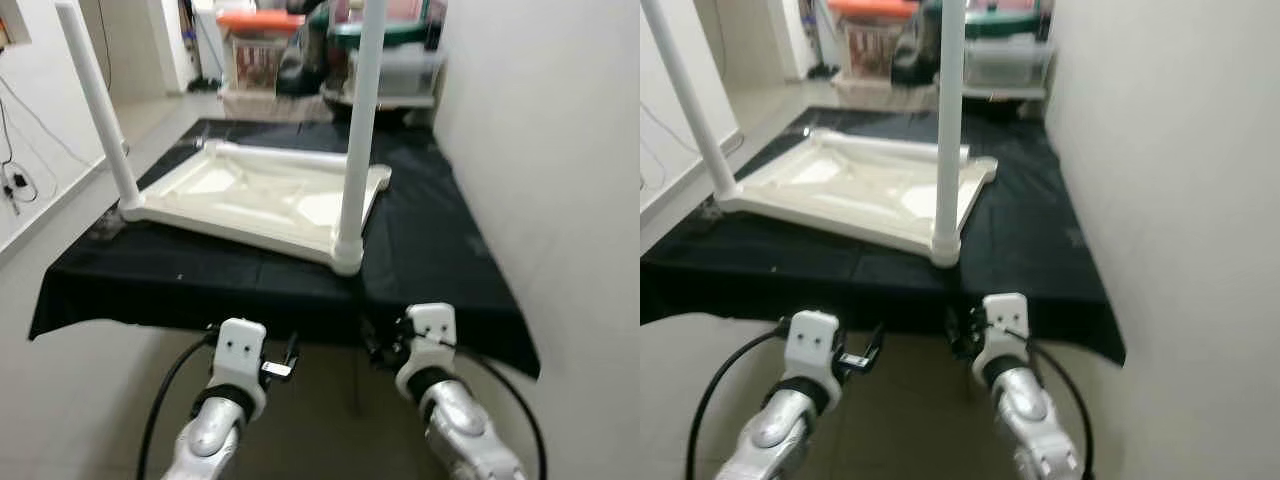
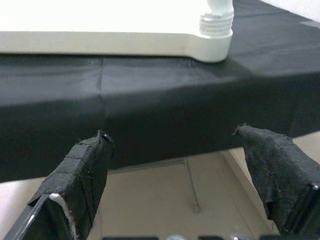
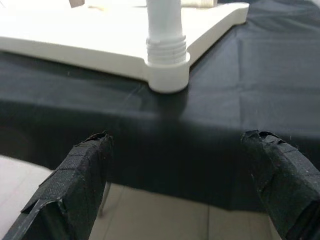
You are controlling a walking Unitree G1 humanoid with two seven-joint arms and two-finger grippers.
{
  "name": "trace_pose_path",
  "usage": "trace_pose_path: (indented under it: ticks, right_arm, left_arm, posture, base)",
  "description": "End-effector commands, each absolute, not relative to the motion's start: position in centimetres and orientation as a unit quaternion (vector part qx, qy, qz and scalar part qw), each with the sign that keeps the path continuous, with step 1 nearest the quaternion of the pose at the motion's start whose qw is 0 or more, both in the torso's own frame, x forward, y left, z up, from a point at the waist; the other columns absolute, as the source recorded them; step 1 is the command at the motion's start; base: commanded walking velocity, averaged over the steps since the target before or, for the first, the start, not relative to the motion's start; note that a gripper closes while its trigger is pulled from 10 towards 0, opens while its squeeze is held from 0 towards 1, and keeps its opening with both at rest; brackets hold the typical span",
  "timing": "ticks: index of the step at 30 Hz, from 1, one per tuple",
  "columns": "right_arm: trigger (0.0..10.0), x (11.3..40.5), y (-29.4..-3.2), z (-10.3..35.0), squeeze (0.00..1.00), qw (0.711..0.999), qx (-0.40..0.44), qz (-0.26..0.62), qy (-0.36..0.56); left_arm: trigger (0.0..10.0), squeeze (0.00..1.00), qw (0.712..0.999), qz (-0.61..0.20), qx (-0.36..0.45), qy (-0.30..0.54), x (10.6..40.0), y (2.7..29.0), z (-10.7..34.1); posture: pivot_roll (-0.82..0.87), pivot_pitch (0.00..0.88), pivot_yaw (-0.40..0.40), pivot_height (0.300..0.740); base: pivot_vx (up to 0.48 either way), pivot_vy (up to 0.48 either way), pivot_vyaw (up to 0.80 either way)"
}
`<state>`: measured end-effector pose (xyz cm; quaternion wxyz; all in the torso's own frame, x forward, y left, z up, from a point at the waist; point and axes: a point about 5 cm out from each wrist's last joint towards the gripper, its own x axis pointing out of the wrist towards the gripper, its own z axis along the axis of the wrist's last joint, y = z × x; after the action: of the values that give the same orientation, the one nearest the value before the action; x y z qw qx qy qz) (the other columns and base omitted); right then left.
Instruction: Building children table
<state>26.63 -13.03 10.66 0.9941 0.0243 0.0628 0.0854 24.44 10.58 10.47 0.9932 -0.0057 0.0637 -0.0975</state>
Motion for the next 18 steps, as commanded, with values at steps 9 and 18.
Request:
trace_pose_path:
  ticks: [9, 18]
  right_arm:
    - [10.0, 26.60, -13.10, 10.16, 0.00, 0.993, 0.019, 0.087, 0.078]
    - [10.0, 26.61, -13.03, 10.25, 0.00, 0.993, 0.015, 0.088, 0.075]
  left_arm:
    - [10.0, 0.00, 0.993, -0.097, -0.004, 0.072, 24.39, 10.47, 10.08]
    - [10.0, 0.00, 0.993, -0.094, -0.005, 0.071, 24.42, 10.54, 10.13]
  posture:
    - [0.02, 0.000, -0.033, 0.740]
    - [0.03, 0.000, -0.035, 0.740]
  base:
    - [-0.263, 0.000, 0.00]
    - [-0.059, 0.000, 0.00]
